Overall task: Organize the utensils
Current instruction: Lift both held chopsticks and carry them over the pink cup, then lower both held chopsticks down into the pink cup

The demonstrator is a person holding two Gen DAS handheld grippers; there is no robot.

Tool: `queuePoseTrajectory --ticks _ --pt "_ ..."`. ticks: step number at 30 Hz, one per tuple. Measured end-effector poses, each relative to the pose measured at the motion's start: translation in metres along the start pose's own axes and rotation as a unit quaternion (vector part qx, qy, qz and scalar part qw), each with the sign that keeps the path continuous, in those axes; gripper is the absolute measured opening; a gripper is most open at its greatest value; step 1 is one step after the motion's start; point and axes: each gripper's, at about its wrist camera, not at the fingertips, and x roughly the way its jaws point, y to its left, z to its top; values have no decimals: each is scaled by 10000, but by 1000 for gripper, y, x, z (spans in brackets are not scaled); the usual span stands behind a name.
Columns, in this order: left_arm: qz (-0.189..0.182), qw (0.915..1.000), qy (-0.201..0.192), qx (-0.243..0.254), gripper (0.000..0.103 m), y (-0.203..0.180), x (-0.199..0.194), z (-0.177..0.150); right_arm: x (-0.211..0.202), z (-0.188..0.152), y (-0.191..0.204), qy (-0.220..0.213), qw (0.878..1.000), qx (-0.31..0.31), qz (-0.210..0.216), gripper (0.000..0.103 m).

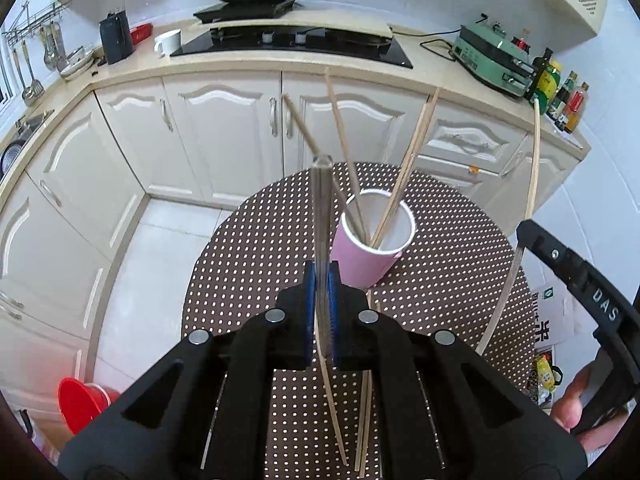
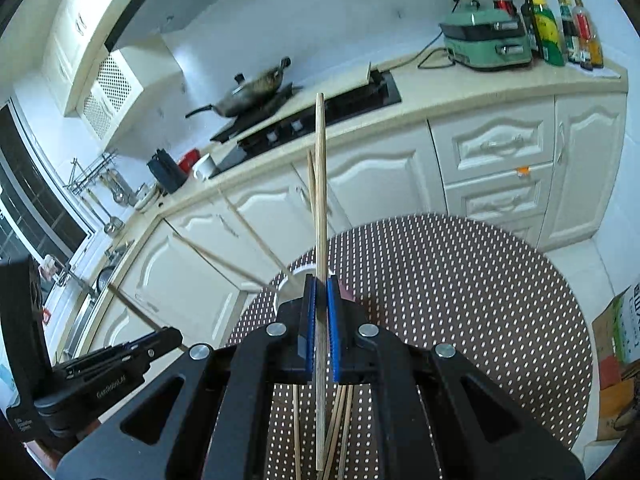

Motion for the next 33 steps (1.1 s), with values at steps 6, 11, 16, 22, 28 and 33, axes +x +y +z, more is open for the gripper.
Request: queuePoseTrajectory --ticks 6,11,16,22,28,33 --pt "-140 9997 -127 167 6 -13 -14 7 -8 18 -1 -299 9995 36 0 5" --pt "-188 9990 -296 276 6 -21 -28 15 -10 32 1 -505 9987 90 -14 5" --pt "-220 9984 -435 273 6 -24 -38 24 -10 41 5 -671 9977 107 -7 5" --pt "-245 9976 -622 173 6 -24 -47 36 -5 52 12 -791 9968 142 6 5" --pt "-287 9968 -736 132 6 -21 -47 48 4 62 15 -917 9954 246 -131 5" --pt "-308 9965 -770 41 6 -15 -45 58 15 67 11 -978 9939 424 -291 5"
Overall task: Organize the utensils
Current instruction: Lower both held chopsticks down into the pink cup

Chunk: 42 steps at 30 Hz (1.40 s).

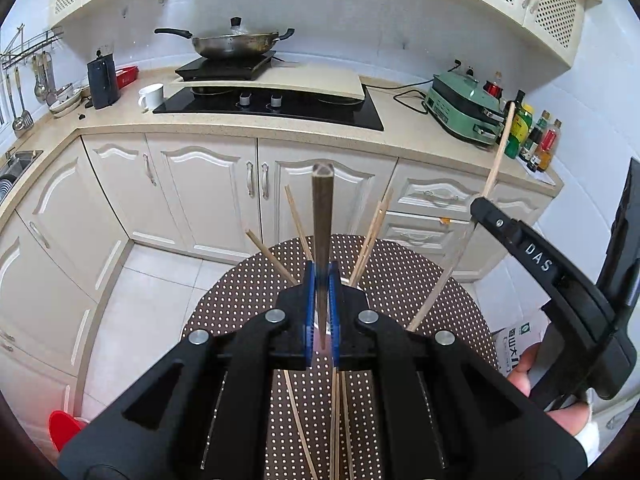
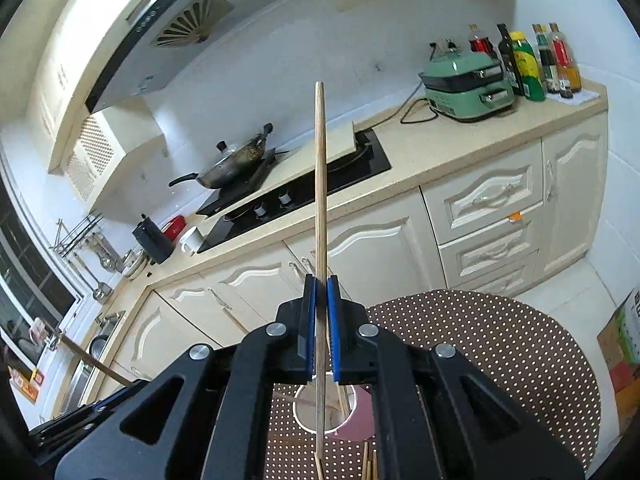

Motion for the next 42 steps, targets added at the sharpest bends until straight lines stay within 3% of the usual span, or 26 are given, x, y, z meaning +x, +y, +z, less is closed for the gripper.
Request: queuePoseTrajectory --ticks 16,24,35,42 --pt "-137 9998 95 -125 6 6 24 27 61 -14 -5 527 9980 -143 -332 5" --pt "-253 9995 54 -185 6 9 24 37 67 -12 -3 718 9967 -259 -279 5" --pt "-179 9977 609 -254 7 14 69 23 87 -24 -9 1326 9901 -351 -291 5" --pt "-140 9973 634 -355 7 19 87 20 104 -37 -11 1677 9846 -371 -324 5"
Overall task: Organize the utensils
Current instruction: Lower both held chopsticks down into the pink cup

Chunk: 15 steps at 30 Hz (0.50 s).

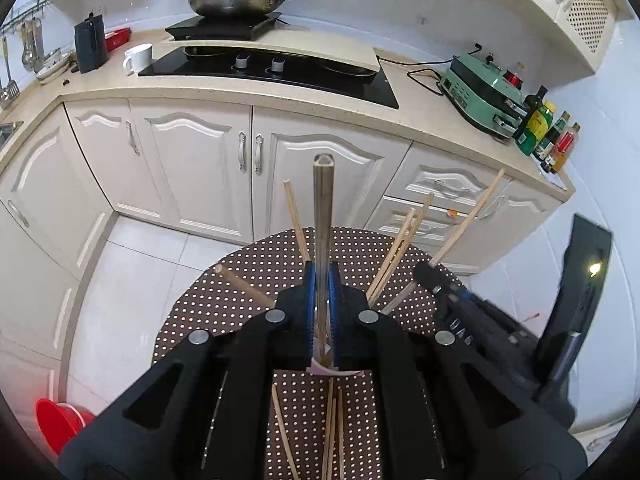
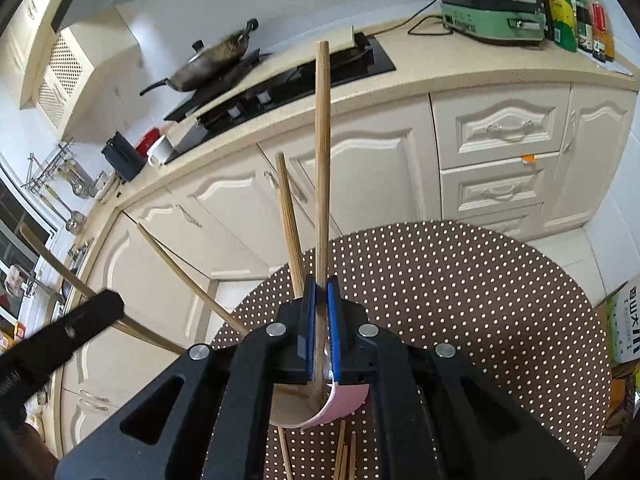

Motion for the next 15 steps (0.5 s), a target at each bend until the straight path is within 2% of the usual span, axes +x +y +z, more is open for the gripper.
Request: queuePoseTrajectory --ticks 7,15 --pt "38 9999 -49 -111 7 6 14 1 20 -7 -2 303 9995 24 -22 5" --pt "-43 9997 101 -202 7 12 32 -9 24 -10 3 394 9992 -32 -27 6"
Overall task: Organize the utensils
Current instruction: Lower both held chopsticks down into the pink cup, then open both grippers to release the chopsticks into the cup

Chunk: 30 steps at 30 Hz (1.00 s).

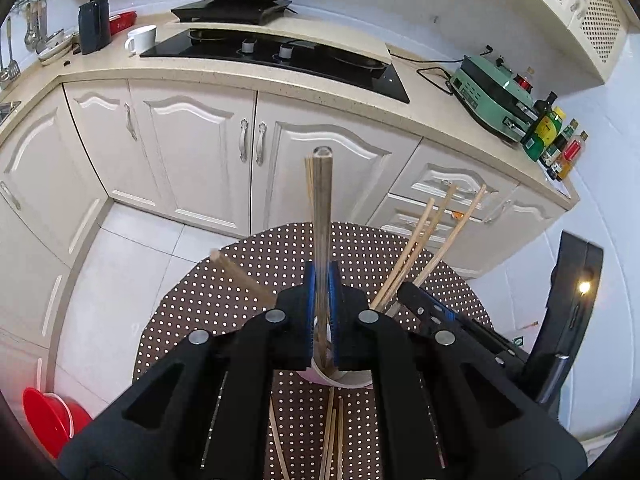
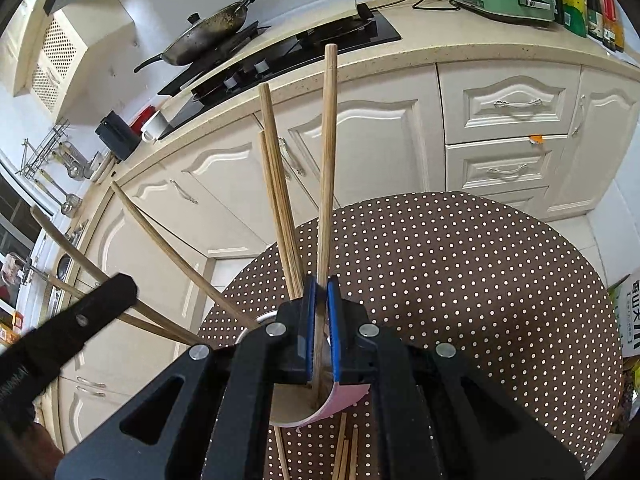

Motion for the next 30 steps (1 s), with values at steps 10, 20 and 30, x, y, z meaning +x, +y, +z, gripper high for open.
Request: queuePoseTrajectory --ticks 10,20,30 --pt "42 9997 62 222 7 1 5 -13 -4 -2 -1 98 9999 89 42 18" --pt "93 9995 72 298 58 1 -2 -19 -26 -5 -2 -38 9999 107 -61 40" --pt "108 9993 54 350 58 -5 -14 -26 -46 -6 -4 -175 9998 49 -73 46"
